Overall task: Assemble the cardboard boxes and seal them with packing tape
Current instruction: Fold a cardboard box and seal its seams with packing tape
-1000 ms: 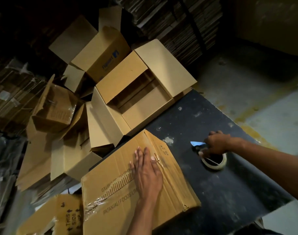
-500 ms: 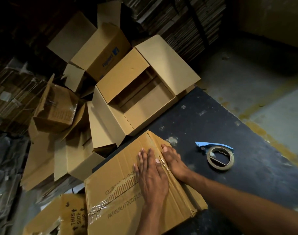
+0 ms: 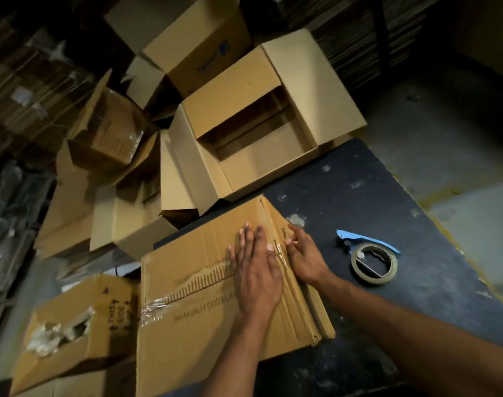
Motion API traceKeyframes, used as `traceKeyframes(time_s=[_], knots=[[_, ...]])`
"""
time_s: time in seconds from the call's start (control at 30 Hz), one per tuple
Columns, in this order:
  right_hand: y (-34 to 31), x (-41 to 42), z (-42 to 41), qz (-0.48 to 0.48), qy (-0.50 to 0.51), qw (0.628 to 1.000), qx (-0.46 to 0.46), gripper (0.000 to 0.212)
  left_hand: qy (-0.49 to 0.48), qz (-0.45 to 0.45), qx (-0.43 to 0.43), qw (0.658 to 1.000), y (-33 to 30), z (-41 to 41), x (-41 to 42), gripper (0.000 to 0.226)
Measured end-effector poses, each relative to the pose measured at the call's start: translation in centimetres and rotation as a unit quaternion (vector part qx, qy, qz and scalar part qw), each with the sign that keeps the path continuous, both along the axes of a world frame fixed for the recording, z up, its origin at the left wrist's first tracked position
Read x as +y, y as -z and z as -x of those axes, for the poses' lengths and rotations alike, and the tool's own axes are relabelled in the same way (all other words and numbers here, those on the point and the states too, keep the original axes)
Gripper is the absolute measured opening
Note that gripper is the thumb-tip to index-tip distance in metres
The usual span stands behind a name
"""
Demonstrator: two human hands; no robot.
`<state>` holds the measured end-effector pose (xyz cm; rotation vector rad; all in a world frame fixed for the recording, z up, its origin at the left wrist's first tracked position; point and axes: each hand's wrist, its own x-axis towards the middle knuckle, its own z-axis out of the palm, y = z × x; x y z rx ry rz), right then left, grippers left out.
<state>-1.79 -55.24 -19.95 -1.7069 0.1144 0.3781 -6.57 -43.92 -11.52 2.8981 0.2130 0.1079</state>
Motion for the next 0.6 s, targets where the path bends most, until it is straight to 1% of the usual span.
traceKeyframes(time_s=[0.07,0.1,0.17,0.2,0.27,0.3,0.4,0.47,0.53,0.6], knots=[[-1.5,-0.9,-0.1,0.022,0.061,0.997,-0.037,0.041,-0.011,0.047,-0.010,0.999,-0.7,0.2,-0.2,0.062],[-2.6,-1.1,-0.2,0.020,0.094,0.993,-0.074,0.038,-0.017,0.081,-0.025,0.996,-1.2,0.3,-0.2,0.060],[-6.0,-1.1,0.0,0.004,0.133,0.976,-0.175,0.034,-0.029,0.137,-0.051,0.989,-2.5,0.8,0.4,0.064],[-7.7,-0.8,0.2,0.006,0.132,0.966,-0.222,0.032,-0.033,0.154,-0.058,0.986,-3.2,1.2,1.0,0.068],[-10.8,0.4,1.0,0.028,0.101,0.955,-0.277,0.029,-0.050,0.183,-0.065,0.980,-4.3,2.3,2.9,0.073],[-12.2,1.5,1.4,0.037,0.080,0.950,-0.300,0.028,-0.064,0.200,-0.072,0.975,-4.8,2.9,4.4,0.073],[-14.3,5.8,3.3,0.066,-0.008,0.925,-0.373,0.021,-0.102,0.246,-0.116,0.957,-6.2,5.3,9.9,0.060],[-14.9,9.9,4.7,0.088,-0.075,0.920,-0.373,0.018,-0.135,0.282,-0.155,0.937,-6.6,7.5,14.9,0.053],[-15.0,14.1,6.1,0.109,-0.114,0.914,-0.373,0.021,-0.173,0.308,-0.178,0.919,-6.8,9.4,19.9,0.053],[-15.0,18.3,7.0,0.139,-0.157,0.895,-0.393,0.023,-0.229,0.306,-0.155,0.911,-6.5,10.9,24.7,0.061]])
